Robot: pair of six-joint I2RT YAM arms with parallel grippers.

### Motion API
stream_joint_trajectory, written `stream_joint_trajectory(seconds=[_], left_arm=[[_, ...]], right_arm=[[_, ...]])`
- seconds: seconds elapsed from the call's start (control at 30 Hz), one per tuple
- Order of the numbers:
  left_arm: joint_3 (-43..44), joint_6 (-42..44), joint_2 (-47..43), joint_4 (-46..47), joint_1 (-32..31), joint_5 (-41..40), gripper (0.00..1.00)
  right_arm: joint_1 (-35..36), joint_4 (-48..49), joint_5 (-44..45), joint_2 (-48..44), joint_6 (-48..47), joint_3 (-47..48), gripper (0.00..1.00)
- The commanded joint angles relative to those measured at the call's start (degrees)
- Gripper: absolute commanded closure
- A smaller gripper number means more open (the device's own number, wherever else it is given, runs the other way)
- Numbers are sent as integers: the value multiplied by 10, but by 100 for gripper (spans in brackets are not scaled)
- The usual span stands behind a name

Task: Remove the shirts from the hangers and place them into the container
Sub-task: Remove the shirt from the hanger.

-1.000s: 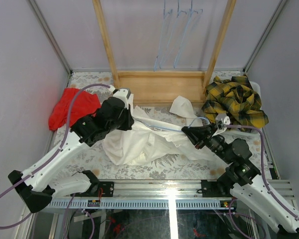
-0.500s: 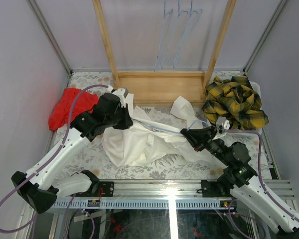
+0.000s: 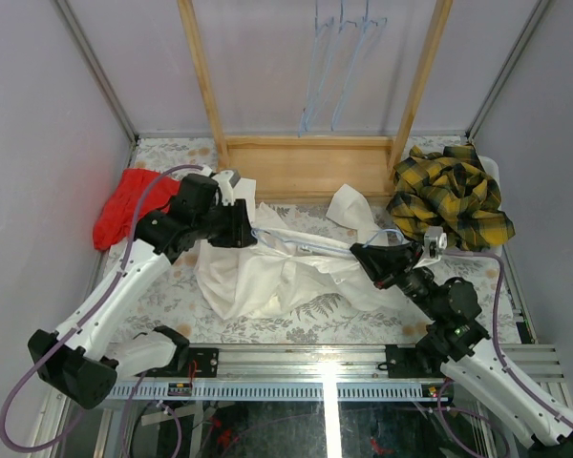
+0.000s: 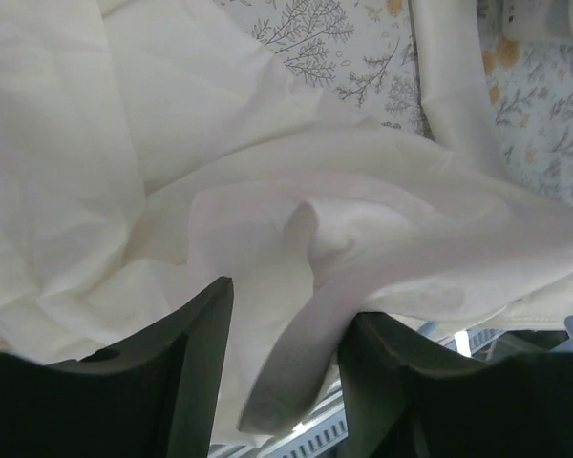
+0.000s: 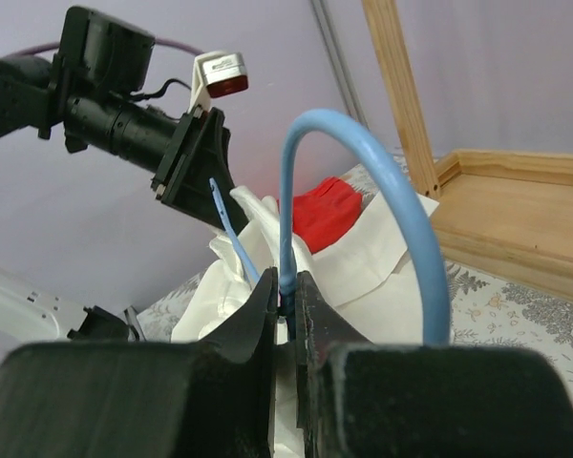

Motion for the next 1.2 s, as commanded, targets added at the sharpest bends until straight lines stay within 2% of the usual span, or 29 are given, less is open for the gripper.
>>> stream_joint_trajectory(seconds=[0.0, 0.2, 0.33, 0.57, 0.6, 0.73, 0.8, 0.9, 0.97, 1.17], left_arm=[[-13, 3, -31, 6, 11, -53, 43], [-23, -16, -94, 27, 11, -147, 24], [-30, -4, -139, 65, 11, -135, 17], [-50, 30, -174, 136, 11, 7, 14], [-51, 33, -175, 134, 11, 1, 14], [-37, 18, -148, 81, 11, -109, 14], [-30, 27, -135, 74, 11, -79, 14], [-34, 51, -129, 101, 11, 42, 14], [-32, 53, -120, 105, 10, 86, 14], [-29, 66, -93, 85, -18, 83, 20]], right_arm=[[-2, 41, 57, -13, 13, 11, 100], [-2, -44, 49, 20, -6, 55, 100], [-2, -81, 29, 52, -3, 82, 100], [-2, -67, -21, 93, 5, 100, 100], [-1, -68, -23, 95, 6, 102, 100], [-2, -55, -20, 83, 6, 98, 100], [-2, -85, -6, 78, 8, 106, 100], [-2, -179, -7, 89, -26, 147, 100], [-1, -226, 0, 96, -41, 167, 100], [-1, -217, 19, 84, -33, 153, 100]])
